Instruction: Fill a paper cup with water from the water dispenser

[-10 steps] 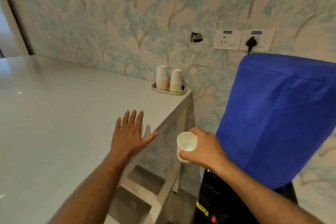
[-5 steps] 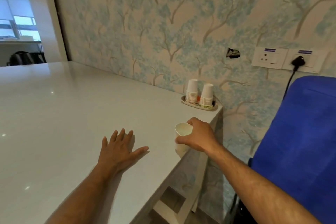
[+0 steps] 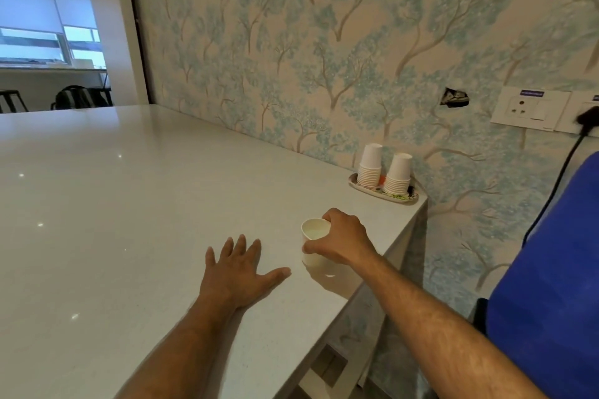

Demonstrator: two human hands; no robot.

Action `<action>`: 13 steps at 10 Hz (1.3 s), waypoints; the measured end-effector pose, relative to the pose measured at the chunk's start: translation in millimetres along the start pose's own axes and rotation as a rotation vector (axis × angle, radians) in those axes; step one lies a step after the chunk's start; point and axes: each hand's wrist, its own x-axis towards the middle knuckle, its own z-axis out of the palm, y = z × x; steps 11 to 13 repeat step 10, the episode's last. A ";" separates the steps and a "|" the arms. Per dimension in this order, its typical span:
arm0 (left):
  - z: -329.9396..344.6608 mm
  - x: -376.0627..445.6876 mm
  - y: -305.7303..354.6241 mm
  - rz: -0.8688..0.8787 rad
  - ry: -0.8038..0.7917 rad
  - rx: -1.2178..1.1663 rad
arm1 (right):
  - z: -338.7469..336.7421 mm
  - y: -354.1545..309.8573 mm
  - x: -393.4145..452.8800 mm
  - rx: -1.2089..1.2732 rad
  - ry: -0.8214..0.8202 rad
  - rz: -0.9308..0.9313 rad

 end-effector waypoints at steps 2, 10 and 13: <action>3.9 3.4 -1.3 -0.009 0.020 0.003 | 8.0 -4.9 7.9 -0.011 -0.016 -0.015; -3.4 -0.8 0.6 0.021 0.032 -0.020 | -6.5 13.7 -17.6 0.174 -0.011 0.041; -3.4 -0.8 0.6 0.021 0.032 -0.020 | -6.5 13.7 -17.6 0.174 -0.011 0.041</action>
